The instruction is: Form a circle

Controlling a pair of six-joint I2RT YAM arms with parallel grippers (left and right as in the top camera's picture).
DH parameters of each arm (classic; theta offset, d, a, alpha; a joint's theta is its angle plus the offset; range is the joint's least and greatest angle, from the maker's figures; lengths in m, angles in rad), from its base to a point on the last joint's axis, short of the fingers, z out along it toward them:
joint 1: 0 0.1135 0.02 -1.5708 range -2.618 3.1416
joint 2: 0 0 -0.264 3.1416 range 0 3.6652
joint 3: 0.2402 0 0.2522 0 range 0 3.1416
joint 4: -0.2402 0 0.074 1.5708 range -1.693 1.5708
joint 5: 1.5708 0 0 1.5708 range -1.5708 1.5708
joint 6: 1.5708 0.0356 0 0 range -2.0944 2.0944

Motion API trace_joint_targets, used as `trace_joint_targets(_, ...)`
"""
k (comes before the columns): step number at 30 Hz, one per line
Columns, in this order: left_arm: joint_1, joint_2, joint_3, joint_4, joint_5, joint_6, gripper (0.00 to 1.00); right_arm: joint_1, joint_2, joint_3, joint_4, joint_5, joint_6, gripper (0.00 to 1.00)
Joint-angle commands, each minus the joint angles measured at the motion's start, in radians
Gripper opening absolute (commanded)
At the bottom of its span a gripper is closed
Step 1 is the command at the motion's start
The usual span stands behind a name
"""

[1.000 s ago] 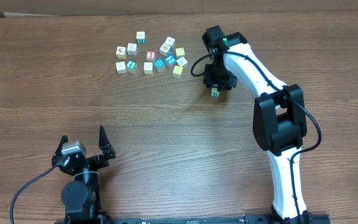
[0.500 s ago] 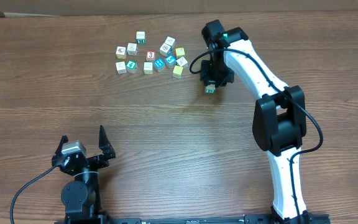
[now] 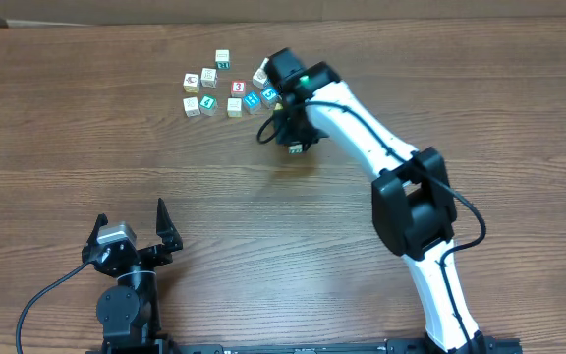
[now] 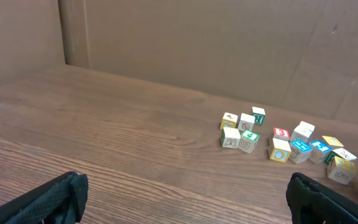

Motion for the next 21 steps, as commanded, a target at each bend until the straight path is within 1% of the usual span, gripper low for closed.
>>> trace_joint_targets(1, -0.013, -0.01, -0.004, 0.0, 0.008, 0.019, 1.0, -0.005, 0.002, 0.006, -0.011, 0.117, 0.013, 0.19)
trace_joint_targets(12, -0.013, -0.01, -0.004, 0.0, 0.008, 0.019, 0.99, -0.148, 0.002, 0.006, -0.083, 0.118, 0.005, 0.19)
trace_joint_targets(21, -0.013, -0.01, -0.004, 0.0, 0.008, 0.019, 1.0, -0.23, 0.003, 0.006, -0.059, -0.003, -0.027, 0.2)
